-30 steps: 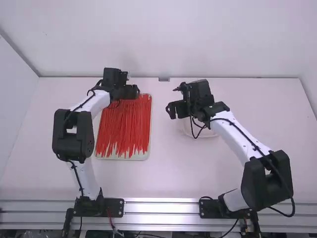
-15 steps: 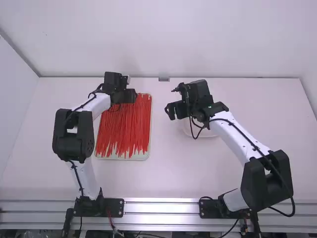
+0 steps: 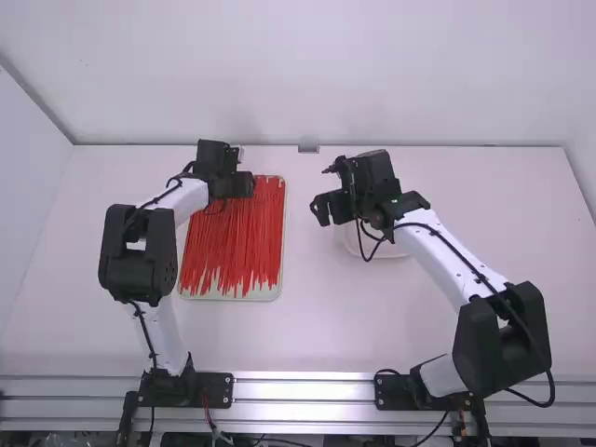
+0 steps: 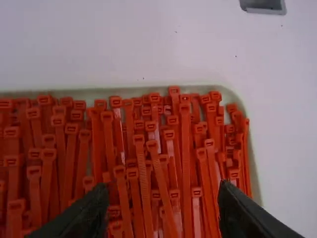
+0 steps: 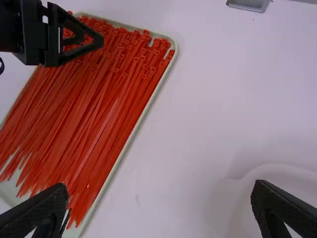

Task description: Fasten the cable tie

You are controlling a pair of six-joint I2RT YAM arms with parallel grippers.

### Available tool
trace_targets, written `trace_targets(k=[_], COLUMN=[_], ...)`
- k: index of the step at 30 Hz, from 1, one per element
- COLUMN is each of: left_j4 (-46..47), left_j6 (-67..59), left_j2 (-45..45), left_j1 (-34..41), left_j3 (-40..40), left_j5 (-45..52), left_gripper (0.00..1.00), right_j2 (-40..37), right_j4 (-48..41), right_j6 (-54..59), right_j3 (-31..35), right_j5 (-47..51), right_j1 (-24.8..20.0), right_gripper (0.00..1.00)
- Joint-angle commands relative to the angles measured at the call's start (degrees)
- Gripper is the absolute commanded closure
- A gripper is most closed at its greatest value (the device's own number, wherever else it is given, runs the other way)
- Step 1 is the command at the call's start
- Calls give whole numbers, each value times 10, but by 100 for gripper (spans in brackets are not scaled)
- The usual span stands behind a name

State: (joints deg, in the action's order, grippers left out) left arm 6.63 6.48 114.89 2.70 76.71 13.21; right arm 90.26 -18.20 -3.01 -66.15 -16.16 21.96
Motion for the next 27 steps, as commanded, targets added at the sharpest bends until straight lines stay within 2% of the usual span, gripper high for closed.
trace_targets(k=[1, 9, 16, 20, 21, 27], left_j4=[3, 3, -10, -16, -16, -23], left_j6=[1, 16, 16, 16, 16, 16], left_j2=[5, 25, 35, 35, 36, 45], left_j1=[5, 6, 7, 5, 3, 3], left_j3=[-3, -3, -3, -3, -3, -3], left_j5=[-6, -6, -6, -6, -6, -7], left_gripper=[41, 36, 37, 46, 51, 60], right_j2=[5, 5, 5, 5, 5, 5], right_j4=[-2, -3, -8, -7, -7, -7], right_j6=[1, 0, 0, 0, 0, 0], right_j3=[-16, -16, -16, -16, -16, -16], right_j5=[-3, -4, -3, -3, -3, -3], right_j1=[-2, -2, -2, -2, -2, -2], right_gripper=[1, 2, 1, 1, 2, 2])
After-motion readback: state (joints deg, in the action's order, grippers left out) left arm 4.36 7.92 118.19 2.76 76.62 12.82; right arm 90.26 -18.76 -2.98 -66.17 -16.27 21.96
